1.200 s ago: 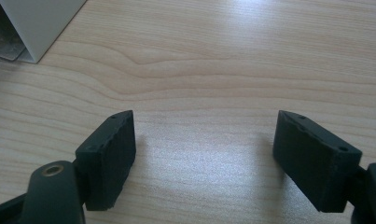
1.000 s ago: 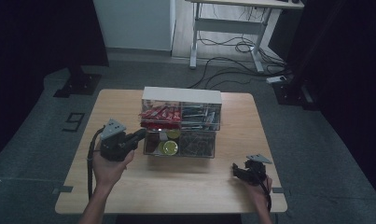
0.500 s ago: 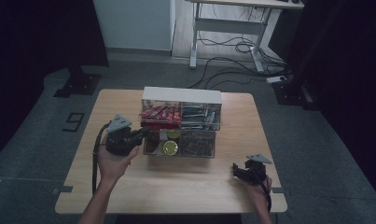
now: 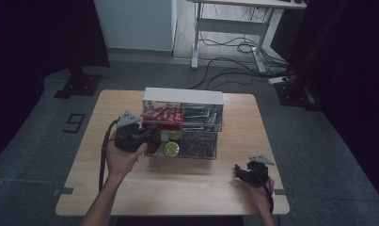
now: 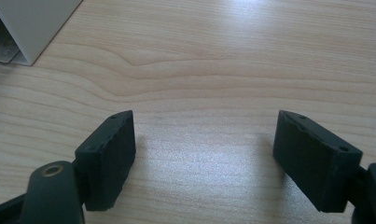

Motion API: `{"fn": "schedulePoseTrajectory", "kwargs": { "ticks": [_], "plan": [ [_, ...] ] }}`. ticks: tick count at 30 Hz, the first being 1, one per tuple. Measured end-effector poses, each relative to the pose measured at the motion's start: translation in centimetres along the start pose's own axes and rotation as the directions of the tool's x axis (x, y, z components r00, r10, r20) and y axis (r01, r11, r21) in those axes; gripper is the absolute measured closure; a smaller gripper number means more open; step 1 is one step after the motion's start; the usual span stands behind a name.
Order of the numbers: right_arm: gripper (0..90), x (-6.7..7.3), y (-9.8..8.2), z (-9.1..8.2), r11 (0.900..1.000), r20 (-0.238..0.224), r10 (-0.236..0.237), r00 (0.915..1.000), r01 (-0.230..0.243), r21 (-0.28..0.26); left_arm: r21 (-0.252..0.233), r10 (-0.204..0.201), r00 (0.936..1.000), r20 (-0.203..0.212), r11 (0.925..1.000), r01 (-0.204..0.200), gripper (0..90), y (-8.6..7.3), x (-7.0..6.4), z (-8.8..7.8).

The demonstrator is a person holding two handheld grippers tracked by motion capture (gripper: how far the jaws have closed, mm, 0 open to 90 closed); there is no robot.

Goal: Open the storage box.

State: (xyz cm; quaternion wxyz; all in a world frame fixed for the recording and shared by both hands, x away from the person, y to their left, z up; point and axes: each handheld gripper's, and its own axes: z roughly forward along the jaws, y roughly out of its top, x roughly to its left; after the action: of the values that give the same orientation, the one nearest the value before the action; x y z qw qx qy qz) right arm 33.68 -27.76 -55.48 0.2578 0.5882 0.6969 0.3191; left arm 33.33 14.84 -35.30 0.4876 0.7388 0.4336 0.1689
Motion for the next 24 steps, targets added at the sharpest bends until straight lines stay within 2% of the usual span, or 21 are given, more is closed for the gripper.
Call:
{"fn": "schedulePoseTrajectory", "kwargs": {
  "ticks": [10,24],
  "plan": [
    [20.9,0.0,0.0,0.1,1.0,0.007,0.007,0.9999,-0.007,0.0,0.015,-0.025,0.9997,0.006,0.9996,0.025,90.0,0.4,0.5,0.2],
    [19.7,-0.1,0.0,0.1,1.0,0.036,0.029,0.9989,-0.029,-0.002,0.014,-0.007,0.9999,0.008,0.9999,0.007,90.0,1.7,1.1,0.3]
  ]
}}
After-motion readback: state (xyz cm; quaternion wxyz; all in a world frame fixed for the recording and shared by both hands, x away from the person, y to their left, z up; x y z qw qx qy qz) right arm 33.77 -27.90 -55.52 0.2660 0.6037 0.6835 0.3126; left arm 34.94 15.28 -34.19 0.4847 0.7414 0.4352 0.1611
